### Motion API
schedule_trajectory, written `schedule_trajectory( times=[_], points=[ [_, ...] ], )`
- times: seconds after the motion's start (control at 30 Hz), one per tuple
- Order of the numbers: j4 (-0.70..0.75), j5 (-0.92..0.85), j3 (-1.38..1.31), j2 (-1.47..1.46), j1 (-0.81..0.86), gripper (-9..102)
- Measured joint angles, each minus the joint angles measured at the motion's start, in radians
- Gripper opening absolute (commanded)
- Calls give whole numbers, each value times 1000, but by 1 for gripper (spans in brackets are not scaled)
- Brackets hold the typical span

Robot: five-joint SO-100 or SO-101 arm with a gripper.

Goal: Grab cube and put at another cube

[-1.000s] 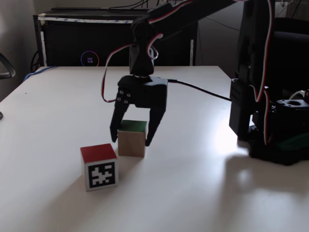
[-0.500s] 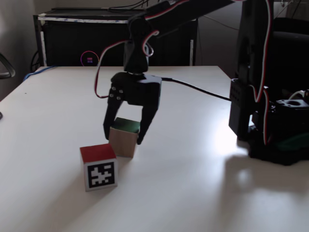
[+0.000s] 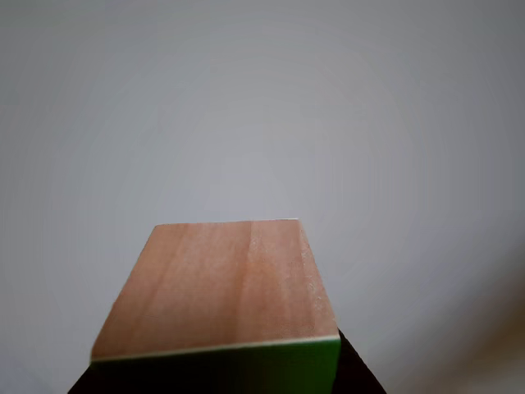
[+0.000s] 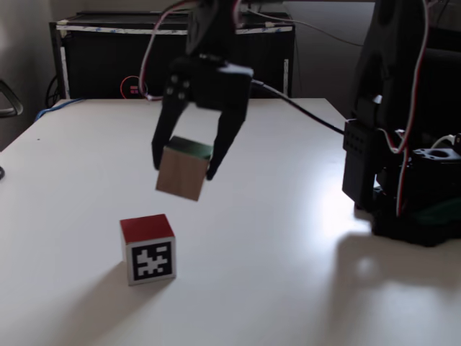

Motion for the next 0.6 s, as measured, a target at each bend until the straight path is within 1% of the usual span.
schedule_trajectory(
  times=[0.3,0.6],
  points=[
    [23,66,-92,0,-112,11],
    [25,127,-227,-155,-167,11]
  ],
)
